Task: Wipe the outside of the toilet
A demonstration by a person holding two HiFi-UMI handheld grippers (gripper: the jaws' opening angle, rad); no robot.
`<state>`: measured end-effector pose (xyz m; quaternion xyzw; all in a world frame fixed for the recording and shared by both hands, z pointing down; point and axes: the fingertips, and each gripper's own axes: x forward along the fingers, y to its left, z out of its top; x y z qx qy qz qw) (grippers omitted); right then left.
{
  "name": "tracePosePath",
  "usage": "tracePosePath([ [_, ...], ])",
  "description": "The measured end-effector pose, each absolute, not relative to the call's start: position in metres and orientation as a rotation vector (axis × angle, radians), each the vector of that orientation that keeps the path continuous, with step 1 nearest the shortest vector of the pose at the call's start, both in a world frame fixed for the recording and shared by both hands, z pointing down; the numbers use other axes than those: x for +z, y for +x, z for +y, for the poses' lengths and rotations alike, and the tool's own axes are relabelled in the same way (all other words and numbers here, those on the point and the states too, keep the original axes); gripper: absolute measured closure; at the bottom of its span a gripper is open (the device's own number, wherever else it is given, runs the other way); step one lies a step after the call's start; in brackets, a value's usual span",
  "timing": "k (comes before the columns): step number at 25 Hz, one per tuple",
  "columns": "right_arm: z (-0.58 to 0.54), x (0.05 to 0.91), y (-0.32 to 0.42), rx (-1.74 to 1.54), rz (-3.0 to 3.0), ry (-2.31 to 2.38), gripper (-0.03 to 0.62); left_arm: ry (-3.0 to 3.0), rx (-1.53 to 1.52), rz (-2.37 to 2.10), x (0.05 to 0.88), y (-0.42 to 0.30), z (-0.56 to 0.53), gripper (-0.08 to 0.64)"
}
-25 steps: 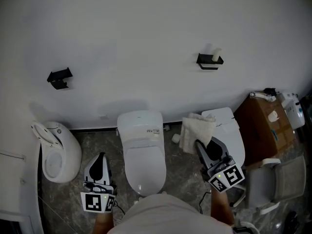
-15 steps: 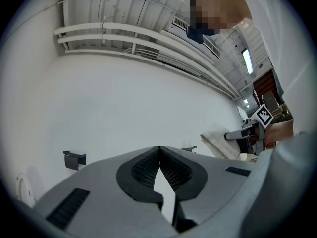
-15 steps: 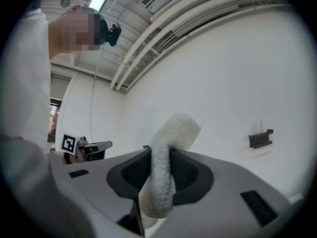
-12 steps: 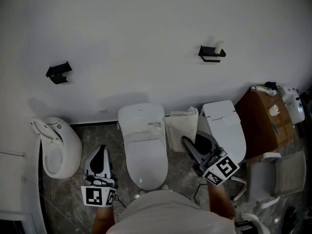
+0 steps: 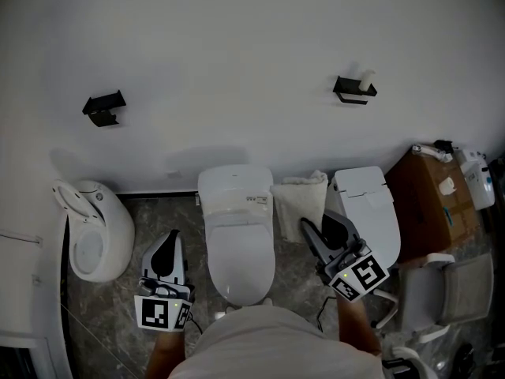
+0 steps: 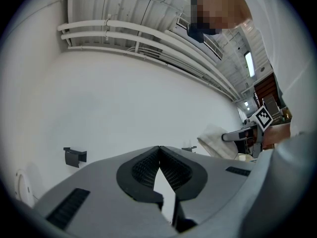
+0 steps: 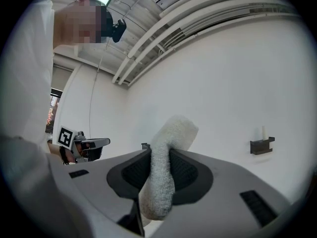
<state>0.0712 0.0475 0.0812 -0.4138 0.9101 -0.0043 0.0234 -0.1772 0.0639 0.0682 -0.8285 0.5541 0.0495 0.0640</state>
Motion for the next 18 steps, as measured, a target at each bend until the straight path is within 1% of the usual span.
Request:
tracePosePath([
  [10, 0.038, 0.085, 0.074, -0.001, 2.794, -1.313, 0.476, -2.470, 0.172, 1.716, 0.073, -0.189, 0.059, 0.541],
  [18, 0.029, 0.088, 0.081, -0.011, 2.786, -1.327, 0.476, -2.474, 0.160, 1.719, 0.076, -0.185, 0.052, 0.543],
])
